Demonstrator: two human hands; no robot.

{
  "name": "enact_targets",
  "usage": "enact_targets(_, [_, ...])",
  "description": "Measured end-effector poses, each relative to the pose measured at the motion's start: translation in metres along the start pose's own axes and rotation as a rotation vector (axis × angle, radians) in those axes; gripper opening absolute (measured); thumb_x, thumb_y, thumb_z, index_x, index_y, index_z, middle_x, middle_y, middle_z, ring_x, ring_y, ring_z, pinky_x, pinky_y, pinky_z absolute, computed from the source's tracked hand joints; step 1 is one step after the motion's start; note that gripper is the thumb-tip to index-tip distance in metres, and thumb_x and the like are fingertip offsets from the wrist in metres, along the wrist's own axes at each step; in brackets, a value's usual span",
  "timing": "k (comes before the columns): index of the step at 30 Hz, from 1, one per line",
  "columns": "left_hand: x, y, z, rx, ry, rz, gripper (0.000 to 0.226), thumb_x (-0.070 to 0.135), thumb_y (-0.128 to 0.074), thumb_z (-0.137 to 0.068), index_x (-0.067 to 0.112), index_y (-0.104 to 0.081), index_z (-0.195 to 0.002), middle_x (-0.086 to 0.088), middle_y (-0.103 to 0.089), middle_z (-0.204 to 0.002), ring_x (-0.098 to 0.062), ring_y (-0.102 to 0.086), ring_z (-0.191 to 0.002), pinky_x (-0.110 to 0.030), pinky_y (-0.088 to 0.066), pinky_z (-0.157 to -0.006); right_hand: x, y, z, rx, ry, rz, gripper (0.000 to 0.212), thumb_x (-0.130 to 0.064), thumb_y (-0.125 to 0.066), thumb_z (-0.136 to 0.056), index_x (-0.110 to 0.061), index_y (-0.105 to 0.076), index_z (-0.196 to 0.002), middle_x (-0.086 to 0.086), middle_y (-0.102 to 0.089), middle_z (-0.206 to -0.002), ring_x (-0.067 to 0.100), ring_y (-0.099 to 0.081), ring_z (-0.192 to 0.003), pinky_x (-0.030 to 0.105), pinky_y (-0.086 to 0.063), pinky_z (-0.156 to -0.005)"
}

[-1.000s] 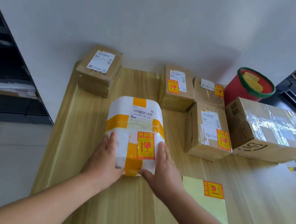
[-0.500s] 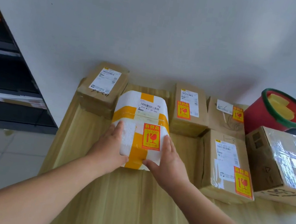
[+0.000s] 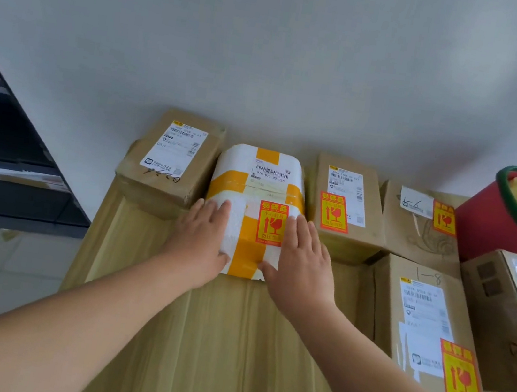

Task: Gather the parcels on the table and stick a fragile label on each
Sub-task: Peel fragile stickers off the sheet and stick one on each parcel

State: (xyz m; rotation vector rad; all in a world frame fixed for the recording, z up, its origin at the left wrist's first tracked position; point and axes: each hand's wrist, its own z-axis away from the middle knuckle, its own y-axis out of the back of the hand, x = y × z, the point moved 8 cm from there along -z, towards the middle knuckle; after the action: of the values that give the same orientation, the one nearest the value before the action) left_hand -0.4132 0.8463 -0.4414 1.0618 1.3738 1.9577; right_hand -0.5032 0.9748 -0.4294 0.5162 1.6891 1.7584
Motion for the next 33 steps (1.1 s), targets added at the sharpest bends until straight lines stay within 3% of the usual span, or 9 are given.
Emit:
enact_targets(3, [0.003, 0.006, -0.011, 0.073, -0.042, -0.210, 0.080, 0.040, -0.048, -0.094, 0.019, 0.003, -0.152, -0.006, 0.000, -0.160, -0.028, 0.006, -0.147, -0.044, 0.001, -0.118, -0.003, -0.002, -0.012, 0.006, 0.044, 0.112, 0.079, -0.051, -0.031, -0.099, -0.013, 0.015, -0.150, 0.006, 0.016, -0.160, 0.024, 0.019, -0.145, 0.037, 0.012, -0.115])
enact_targets(7, [-0.003, 0.011, -0.028, 0.097, -0.028, -0.267, 0.075, 0.043, -0.043, -0.097, 0.021, 0.003, -0.152, -0.007, 0.001, -0.160, -0.029, 0.010, -0.146, -0.047, 0.007, -0.116, 0.002, -0.004, -0.031, -0.013, 0.036, 0.154, 0.075, -0.049, -0.028, -0.101, -0.013, 0.014, -0.151, 0.007, 0.016, -0.160, 0.025, 0.020, -0.145, 0.040, 0.011, -0.117])
enact_targets(15, [-0.007, 0.013, -0.037, 0.109, -0.049, -0.199, 0.076, 0.049, -0.042, -0.095, 0.023, 0.001, -0.152, -0.005, -0.006, -0.160, -0.026, 0.002, -0.147, -0.046, 0.003, -0.117, -0.008, 0.003, -0.039, 0.016, 0.002, 0.075, 0.077, -0.049, -0.033, -0.100, -0.014, 0.012, -0.151, 0.006, 0.016, -0.160, 0.023, 0.019, -0.146, 0.037, 0.014, -0.114])
enact_targets(19, [-0.025, 0.034, -0.028, 0.265, -0.052, -0.078, 0.074, 0.049, -0.045, -0.093, 0.019, -0.012, -0.152, -0.006, -0.008, -0.160, -0.024, -0.002, -0.147, -0.042, -0.003, -0.119, -0.044, 0.008, -0.035, 0.069, 0.122, -0.013, 0.079, -0.051, -0.038, -0.097, -0.014, 0.005, -0.153, 0.003, 0.011, -0.161, 0.020, 0.015, -0.147, 0.034, 0.013, -0.114])
enact_targets(24, [-0.084, 0.056, -0.031, 0.340, 0.185, -0.062, 0.084, 0.057, -0.049, -0.087, 0.016, -0.011, -0.151, -0.011, -0.001, -0.160, -0.030, 0.004, -0.146, -0.045, -0.006, -0.118, -0.078, 0.003, -0.041, 0.040, 0.209, -0.057, 0.074, -0.045, -0.039, -0.098, -0.014, 0.000, -0.153, 0.005, 0.007, -0.161, 0.021, 0.013, -0.147, 0.033, 0.014, -0.114])
enact_targets(29, [-0.128, 0.047, -0.041, 0.181, 0.445, -0.033, 0.118, 0.088, -0.046, -0.063, 0.024, 0.000, -0.150, -0.012, 0.009, -0.159, -0.036, 0.009, -0.145, -0.053, -0.007, -0.115, -0.093, -0.003, -0.048, 0.000, 0.236, -0.055, 0.073, -0.043, -0.037, -0.099, -0.012, 0.002, -0.153, 0.005, 0.006, -0.161, 0.020, 0.012, -0.147, 0.032, 0.013, -0.114])
enact_targets(33, [-0.132, 0.038, -0.046, 0.130, 0.511, 0.067, 0.126, 0.094, -0.046, -0.051, 0.028, -0.003, -0.149, -0.011, 0.008, -0.159, -0.037, 0.001, -0.145, -0.054, -0.015, -0.113, -0.098, -0.003, -0.048, -0.007, 0.249, -0.058, 0.073, -0.043, -0.036, -0.099, -0.011, 0.000, -0.153, 0.005, 0.004, -0.161, 0.018, 0.010, -0.148, 0.029, 0.012, -0.113])
